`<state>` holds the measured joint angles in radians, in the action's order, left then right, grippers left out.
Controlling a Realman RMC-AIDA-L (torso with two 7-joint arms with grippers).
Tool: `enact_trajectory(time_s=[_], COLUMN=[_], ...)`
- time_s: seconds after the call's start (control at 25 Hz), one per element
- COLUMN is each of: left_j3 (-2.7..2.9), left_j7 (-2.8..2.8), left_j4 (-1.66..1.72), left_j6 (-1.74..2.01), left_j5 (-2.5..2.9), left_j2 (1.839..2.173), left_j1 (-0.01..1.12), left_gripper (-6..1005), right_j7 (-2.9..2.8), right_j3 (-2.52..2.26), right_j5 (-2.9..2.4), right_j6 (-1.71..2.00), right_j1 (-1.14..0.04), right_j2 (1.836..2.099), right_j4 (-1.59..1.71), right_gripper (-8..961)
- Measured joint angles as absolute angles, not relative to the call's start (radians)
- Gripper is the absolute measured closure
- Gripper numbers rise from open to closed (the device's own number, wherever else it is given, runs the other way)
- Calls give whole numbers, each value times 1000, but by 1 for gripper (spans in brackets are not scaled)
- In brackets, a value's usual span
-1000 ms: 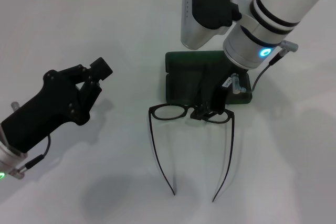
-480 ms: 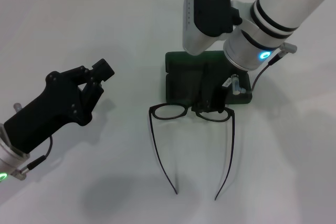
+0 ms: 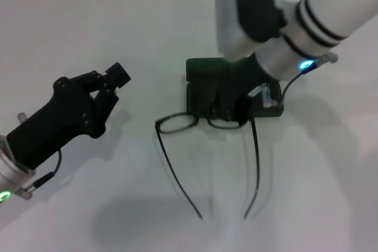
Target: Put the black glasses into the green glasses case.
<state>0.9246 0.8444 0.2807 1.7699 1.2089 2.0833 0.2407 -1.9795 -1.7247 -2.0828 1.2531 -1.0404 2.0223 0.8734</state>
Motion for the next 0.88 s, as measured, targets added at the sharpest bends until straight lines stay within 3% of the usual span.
enact_trajectory(time_s=[0.32,0.56,0.68,0.88], left_j3=[939,961,986,1009], left_j7=[845,828,827,822], left_j4=[281,248,219,214], left_j6=[1847,1901,1921,1969], left_j5=[1214,1209,1209,1195], left_j2=[2089,2094,2096,2105], left_j1=[297,379,462,509], left_gripper=[959,961,962,964], right_j7=[-1981,-1866,-1789,-1650], right_j3=[-1537,-1456,-1440,-1399], right_j5=[-2070,-1817,-1700,-1508], right_j6=[1307,1288,1276,1299], right_j1=[-755,-589,-527,-498], right_j2=[2024,2024,2023,2021], right_j4=[1237,1285,1276,1168], right_gripper=[932,930,929,927])
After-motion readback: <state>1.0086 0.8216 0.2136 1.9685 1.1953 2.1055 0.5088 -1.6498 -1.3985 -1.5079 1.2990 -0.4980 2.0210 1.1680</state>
